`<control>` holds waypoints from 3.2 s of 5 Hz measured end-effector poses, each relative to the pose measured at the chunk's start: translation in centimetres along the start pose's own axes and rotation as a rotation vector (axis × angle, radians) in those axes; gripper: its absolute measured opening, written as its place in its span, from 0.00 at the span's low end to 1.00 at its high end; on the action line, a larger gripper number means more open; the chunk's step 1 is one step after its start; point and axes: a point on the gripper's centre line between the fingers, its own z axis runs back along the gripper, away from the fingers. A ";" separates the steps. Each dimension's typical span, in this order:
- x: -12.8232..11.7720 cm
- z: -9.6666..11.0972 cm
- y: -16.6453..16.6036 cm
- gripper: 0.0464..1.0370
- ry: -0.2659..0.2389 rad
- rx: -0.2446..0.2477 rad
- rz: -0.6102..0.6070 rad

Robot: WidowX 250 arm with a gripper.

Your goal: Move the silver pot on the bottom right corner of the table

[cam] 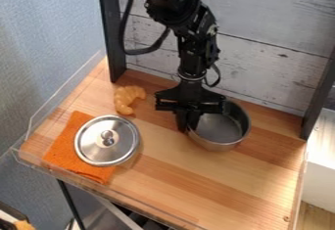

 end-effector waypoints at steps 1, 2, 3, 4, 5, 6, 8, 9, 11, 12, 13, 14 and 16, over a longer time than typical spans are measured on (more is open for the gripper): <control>0.0 1.3 0.4 0.04 -0.006 -0.028 0.013; -0.4 2.9 0.9 0.04 -0.044 -0.048 0.028; -1.6 4.4 1.2 0.04 -0.068 -0.085 0.041; -3.6 4.4 1.2 0.04 -0.060 -0.091 0.030; -5.7 4.3 1.0 0.04 -0.056 -0.104 0.018; -7.9 3.4 0.5 0.04 -0.030 -0.106 -0.008; -10.4 2.5 -0.7 0.04 -0.023 -0.107 -0.065; -10.9 2.5 -1.6 0.04 -0.035 -0.114 -0.096; -12.1 0.7 -2.2 0.04 -0.003 -0.077 -0.134; -11.9 0.1 -2.5 0.06 0.003 -0.073 -0.151; -12.0 0.1 -2.5 0.24 0.025 -0.073 -0.164; -11.7 0.0 -2.3 0.53 0.017 -0.081 -0.163; -11.0 0.6 -1.5 0.98 0.005 -0.074 -0.138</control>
